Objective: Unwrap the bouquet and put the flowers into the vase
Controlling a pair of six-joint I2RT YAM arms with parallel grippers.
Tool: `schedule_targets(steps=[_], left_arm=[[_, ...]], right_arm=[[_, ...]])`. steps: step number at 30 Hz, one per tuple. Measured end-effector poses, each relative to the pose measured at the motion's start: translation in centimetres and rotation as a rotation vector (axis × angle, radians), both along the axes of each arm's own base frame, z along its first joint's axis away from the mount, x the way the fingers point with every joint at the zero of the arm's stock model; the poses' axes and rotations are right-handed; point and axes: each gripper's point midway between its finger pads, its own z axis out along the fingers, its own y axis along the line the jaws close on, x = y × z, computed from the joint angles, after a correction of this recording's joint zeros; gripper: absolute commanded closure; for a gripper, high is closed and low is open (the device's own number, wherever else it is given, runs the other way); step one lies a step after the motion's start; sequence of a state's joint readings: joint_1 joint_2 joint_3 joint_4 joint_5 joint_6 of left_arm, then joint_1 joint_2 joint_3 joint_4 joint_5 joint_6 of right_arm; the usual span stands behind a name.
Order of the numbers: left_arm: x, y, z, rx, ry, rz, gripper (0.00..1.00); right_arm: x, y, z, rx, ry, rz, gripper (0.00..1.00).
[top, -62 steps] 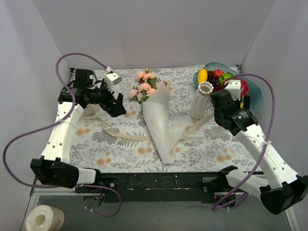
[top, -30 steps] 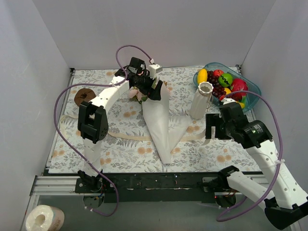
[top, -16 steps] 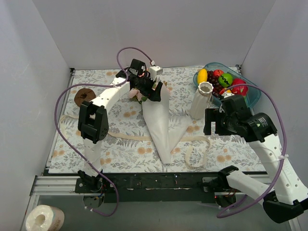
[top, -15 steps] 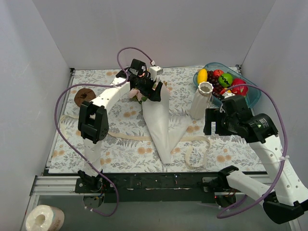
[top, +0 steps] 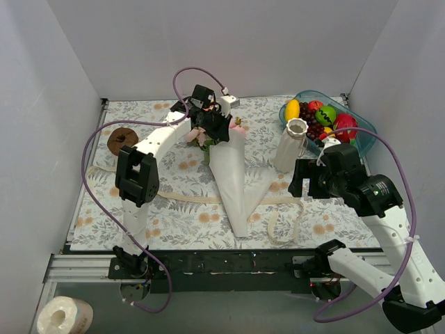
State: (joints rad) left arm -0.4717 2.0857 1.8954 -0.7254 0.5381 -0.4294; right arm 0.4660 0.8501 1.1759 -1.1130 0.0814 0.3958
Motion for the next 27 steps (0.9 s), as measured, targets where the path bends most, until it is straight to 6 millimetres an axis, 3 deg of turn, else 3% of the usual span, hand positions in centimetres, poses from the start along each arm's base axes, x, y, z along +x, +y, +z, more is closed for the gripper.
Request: schedule_targets(steps=[4,7,14,17,19,21,27], left_arm=[[0.0,0.2,0.2,0.014,-0.008,-0.003,0.99],[0.3,0.4,1.4,0.023,-0.025,-0.001,1.0],[1.3,0.2,8.5,-0.017,-0.151,0.003,0.99],[0.2,0.7,9.5,-0.023,-0.156,-0.003,0.79],[-0.8,1.1,9.6,-0.019,-0.146,-0.004,0.34],[-1.7,1.6,9.7,-0.015,-0.135,-0.004,0.02],[-4.1,4.0,7.4,0.008,-0.066,0.032,0.02]], right_arm=[[0.4,0.5,0.4,0.028,-0.028,0.009,0.02],[0.5,0.8,0.6,0.047,-0.041,0.019,0.02],[1.0,1.5,0.8,0.075,-0.06,0.028,0.02],[0.9,1.5,0.9,0.081,-0.062,0.03,0.02],[0.9,1.6,0.9,0.084,-0.064,0.031,0.02],[0.8,1.6,0.7,0.086,-0.066,0.032,0.02],[0.5,1.4,0.1,0.087,-0.064,0.035,0.02]])
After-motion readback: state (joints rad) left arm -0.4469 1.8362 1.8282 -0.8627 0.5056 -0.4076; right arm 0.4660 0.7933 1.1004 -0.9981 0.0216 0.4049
